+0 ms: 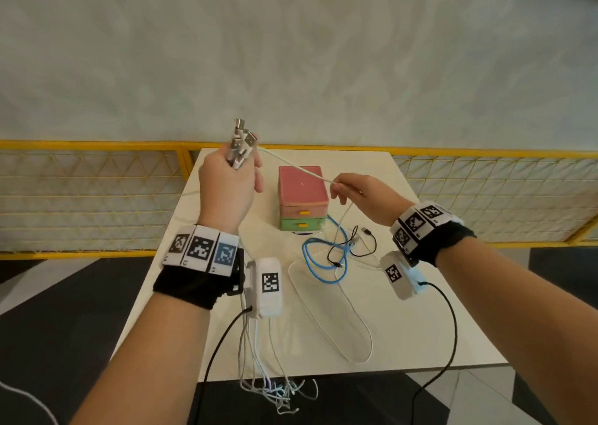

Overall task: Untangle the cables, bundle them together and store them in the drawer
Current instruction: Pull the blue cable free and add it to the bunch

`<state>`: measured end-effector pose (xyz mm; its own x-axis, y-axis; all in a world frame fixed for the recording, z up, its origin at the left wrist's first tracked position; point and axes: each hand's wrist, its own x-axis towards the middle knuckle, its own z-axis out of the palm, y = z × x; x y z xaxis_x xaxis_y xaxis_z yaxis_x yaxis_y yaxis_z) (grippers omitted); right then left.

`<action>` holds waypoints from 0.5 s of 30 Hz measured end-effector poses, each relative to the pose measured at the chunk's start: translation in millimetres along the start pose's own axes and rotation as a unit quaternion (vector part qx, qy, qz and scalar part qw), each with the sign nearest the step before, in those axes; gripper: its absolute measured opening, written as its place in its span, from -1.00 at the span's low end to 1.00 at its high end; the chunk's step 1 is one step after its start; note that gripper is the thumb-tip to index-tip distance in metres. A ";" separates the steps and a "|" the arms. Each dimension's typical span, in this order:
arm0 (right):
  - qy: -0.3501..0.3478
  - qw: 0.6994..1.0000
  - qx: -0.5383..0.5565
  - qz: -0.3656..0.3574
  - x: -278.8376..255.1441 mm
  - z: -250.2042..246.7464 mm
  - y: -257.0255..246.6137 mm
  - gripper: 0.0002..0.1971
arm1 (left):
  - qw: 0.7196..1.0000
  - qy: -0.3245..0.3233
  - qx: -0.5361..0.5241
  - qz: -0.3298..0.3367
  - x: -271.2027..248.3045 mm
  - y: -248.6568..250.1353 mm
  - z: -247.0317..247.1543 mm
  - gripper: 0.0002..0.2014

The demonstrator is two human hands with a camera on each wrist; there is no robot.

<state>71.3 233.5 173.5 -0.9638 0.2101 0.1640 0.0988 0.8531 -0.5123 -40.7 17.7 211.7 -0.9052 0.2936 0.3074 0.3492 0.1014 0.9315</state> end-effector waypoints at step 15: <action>0.050 0.996 -0.003 -0.076 17.1 -8.5 -22.1 -0.86 | 0.993 -0.084 0.005 0.082 -24.2 5.8 18.1 -0.76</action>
<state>54.7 222.3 194.8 -0.9382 0.1255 0.3225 -0.0437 0.8815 -0.4702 -12.4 28.4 206.2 -0.7830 0.4619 0.4167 0.4912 0.0480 0.8697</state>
